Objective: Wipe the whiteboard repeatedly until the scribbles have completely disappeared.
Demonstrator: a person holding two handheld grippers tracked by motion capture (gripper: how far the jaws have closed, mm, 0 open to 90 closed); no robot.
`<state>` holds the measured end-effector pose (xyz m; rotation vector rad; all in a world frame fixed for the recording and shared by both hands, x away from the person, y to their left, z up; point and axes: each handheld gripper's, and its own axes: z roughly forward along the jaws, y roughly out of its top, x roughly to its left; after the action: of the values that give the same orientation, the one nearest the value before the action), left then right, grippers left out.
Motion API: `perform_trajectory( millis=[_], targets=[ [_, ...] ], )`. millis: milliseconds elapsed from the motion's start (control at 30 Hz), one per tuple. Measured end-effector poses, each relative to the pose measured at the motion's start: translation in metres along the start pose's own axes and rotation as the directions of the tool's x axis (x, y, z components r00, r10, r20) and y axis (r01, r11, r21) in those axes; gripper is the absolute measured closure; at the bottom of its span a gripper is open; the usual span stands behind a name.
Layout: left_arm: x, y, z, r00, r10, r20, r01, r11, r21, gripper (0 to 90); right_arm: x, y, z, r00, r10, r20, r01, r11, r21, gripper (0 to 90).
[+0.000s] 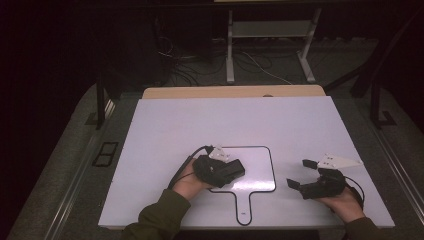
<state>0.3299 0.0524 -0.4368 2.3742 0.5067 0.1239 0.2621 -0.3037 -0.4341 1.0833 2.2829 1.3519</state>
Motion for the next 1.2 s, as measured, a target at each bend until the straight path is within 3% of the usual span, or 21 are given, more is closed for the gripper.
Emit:
perform_trajectory(
  millis=[467, 633, 833, 967, 1000, 1200],
  targets=[
    [0.046, 0.011, 0.009, 0.9964, -0.07, -0.047, 0.07, 0.9974, -0.021, 39.4, -0.001, 0.0, 0.0, 1.0, 0.004, -0.002, -0.004, 1.0, 0.001, 3.4],
    [0.057, 0.013, 0.01, 0.9949, -0.074, -0.068, 0.073, 0.9971, -0.02, 39.4, -0.001, 0.0, 0.0, 1.0, 0.005, -0.002, -0.005, 1.0, 0.0, 3.4],
    [0.045, 0.012, 0.008, 0.9979, -0.04, -0.052, 0.04, 0.9992, 0.002, 39.4, -0.001, 0.0, -0.001, 1.0, 0.007, -0.002, -0.007, 1.0, 0.001, 3.4],
    [0.033, 0.007, 0.005, 0.9986, -0.04, -0.035, 0.04, 0.9992, -0.003, 39.4, -0.001, -0.001, -0.001, 1.0, 0.007, -0.001, -0.007, 1.0, 0.003, 3.4],
    [0.031, 0.006, 0.004, 0.9993, -0.02, -0.033, 0.02, 0.9998, 0.002, 39.4, 0.0, 0.0, -0.001, 1.0, 0.006, -0.001, -0.006, 1.0, 0.002, 3.4],
    [0.013, 0.001, 0.0, 0.9997, -0.015, -0.019, 0.015, 0.9999, 0.001, 39.4, 0.0, 0.0, -0.001, 1.0, 0.005, -0.001, -0.005, 1.0, 0.001, 3.4]
  ],
)
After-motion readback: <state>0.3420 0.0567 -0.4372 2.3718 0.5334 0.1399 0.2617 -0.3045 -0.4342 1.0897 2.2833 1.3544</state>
